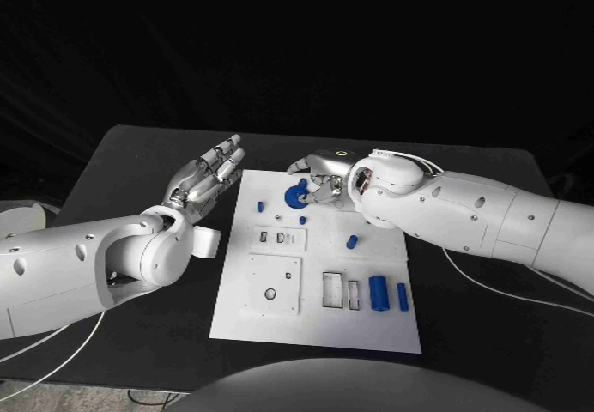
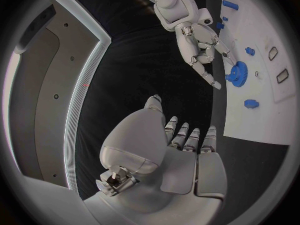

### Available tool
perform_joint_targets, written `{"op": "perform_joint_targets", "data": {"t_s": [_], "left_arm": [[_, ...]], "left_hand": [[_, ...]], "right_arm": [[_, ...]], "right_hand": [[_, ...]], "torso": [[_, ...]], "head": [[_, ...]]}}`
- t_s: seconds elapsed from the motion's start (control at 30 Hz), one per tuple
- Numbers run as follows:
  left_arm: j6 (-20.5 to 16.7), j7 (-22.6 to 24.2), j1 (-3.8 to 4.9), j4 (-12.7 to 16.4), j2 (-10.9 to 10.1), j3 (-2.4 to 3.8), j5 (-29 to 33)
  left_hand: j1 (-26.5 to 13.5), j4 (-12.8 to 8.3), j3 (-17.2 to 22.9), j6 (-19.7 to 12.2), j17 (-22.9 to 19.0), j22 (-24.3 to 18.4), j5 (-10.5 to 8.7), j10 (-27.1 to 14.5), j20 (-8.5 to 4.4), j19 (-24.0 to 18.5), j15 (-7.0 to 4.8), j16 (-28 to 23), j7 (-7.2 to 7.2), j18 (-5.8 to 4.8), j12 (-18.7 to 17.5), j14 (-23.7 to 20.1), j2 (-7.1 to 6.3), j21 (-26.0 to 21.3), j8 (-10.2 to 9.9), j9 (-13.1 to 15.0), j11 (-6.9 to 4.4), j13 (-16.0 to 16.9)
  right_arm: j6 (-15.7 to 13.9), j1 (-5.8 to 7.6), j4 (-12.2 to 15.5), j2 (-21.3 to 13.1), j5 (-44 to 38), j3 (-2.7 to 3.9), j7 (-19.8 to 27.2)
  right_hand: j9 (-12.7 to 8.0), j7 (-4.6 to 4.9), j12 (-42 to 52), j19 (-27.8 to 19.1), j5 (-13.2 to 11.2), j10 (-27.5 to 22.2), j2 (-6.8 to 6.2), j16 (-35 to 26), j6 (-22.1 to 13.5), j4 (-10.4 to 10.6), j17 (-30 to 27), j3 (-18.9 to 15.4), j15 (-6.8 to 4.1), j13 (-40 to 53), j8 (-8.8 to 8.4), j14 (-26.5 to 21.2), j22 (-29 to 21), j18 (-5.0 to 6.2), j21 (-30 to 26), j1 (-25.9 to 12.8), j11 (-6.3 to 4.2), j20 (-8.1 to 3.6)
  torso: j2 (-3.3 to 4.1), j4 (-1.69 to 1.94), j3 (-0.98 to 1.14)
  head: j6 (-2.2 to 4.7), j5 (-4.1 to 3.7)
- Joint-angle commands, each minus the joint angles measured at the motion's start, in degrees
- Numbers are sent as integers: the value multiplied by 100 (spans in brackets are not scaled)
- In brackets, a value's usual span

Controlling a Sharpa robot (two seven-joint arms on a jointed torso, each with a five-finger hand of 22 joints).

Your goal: Assemble the parts on the task board

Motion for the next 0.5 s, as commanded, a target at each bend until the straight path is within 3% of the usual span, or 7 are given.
{"op": "perform_joint_targets", "data": {"t_s": [0.03, 0.13, 0.27, 0.43, 0.5], "left_arm": [[108, 29, 3, 2, 11, 4, -16], [112, 27, 3, -5, 9, 4, -16], [114, 29, 2, -12, -2, 4, -16], [129, 26, 2, -30, -5, 3, -16], [133, 28, 1, -32, -5, 2, -15]], "left_hand": [[42, 22, 26, 29, 6, 6, 29, 20, 45, -4, 38, 11, 25, 52, 19, -2, 4, 18, 24, 7, 38, 5], [42, 22, 26, 29, 6, 6, 29, 20, 45, -4, 38, 11, 25, 52, 19, -2, 4, 18, 24, 7, 38, 5], [42, 21, 26, 27, 6, 6, 30, 20, 46, -4, 38, 11, 28, 52, 20, -2, 3, 18, 24, 7, 40, 5], [42, 21, 25, 24, 6, 8, 30, 20, 46, -2, 39, 12, 29, 51, 21, -1, 3, 20, 24, 7, 43, 5], [42, 20, 25, 26, 7, 9, 30, 20, 46, 0, 40, 13, 29, 51, 22, -1, 3, 22, 24, 7, 44, 5]], "right_arm": [[-61, -2, 8, -38, -81, 0, 73], [-302, 7, 70, -147, -57, 1, 155], [-516, 83, 295, -453, 89, 4, 198], [-534, 223, 802, -1092, 196, 5, 115], [-507, 253, 1027, -1394, 195, 4, 71]], "right_hand": [[-24, 7, 22, -37, -47, 601, 21, -26, -2, 6, 1286, -37, -15, 1509, -11, 510, 450, 73, -37, -13, -19, 9], [110, 43, 22, -19, -5, 601, 45, -6, 522, -7, 1304, -47, 0, 1509, 113, 518, 469, 66, -28, 24, 3, 19], [134, 114, 22, 46, 94, 601, 70, 72, 939, -24, 1365, -53, 34, 1509, 295, 545, 544, 42, 45, 77, 54, 44], [143, 153, 22, 50, 84, 601, 83, 59, 1109, -4, 1356, -69, 62, 1509, 358, 542, 548, 42, 38, 67, 89, 69], [143, 161, 22, 48, 70, 601, 87, 50, 1142, 8, 1350, -76, 69, 1509, 367, 540, 546, 43, 32, 57, 96, 75]], "torso": [[5, -3, 4], [-3, -14, 4], [-9, -23, 3], [-25, -45, 6], [-40, -65, 1]], "head": [[2, 12], [10, 22], [31, 28], [70, -36], [52, -61]]}}
